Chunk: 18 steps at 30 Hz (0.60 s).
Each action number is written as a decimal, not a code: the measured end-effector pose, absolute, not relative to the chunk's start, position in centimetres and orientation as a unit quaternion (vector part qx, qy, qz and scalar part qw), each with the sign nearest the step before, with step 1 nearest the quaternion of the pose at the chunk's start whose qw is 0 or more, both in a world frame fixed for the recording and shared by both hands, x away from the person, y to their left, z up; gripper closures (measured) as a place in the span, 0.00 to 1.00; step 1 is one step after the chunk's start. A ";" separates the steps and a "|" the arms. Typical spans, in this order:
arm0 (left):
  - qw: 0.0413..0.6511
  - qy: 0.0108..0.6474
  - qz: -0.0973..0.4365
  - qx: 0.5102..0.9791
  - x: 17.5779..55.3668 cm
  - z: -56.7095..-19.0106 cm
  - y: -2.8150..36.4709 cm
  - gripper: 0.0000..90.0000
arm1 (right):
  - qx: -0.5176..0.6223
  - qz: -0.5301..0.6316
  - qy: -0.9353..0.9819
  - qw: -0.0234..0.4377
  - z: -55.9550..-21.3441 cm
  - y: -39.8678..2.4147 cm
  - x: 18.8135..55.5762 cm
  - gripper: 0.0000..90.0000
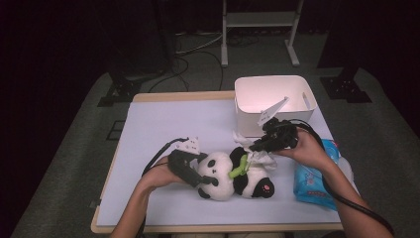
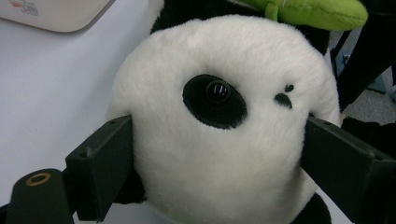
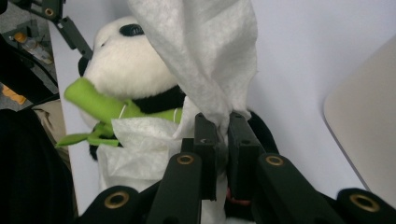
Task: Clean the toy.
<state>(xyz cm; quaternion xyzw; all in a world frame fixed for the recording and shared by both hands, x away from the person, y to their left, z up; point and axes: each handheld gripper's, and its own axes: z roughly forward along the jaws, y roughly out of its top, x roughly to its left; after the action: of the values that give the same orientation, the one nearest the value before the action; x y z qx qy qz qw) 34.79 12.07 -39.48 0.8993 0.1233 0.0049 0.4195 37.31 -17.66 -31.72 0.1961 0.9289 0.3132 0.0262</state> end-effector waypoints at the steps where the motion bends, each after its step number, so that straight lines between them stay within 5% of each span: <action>1: 0.420 0.123 0.005 0.899 34.8 -39.5 12.0 0.13 | 0.191 0.313 0.930 0.026 -31.9 -17.2 37.5 0.93; 11: 0.422 0.127 -0.003 0.897 34.9 -39.7 12.3 0.13 | 0.144 0.312 0.939 -0.001 -32.8 -12.0 37.2 0.93; 18: 0.427 0.124 -0.003 0.896 34.9 -39.6 12.3 0.13 | 0.149 0.297 0.943 -0.013 -34.1 -13.0 36.8 0.93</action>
<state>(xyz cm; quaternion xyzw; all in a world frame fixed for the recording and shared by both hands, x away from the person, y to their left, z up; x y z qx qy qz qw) 34.94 12.35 -39.63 0.8958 0.1241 -0.0029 0.4268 36.78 -13.05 -34.09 0.1486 0.9431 0.2971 -0.0126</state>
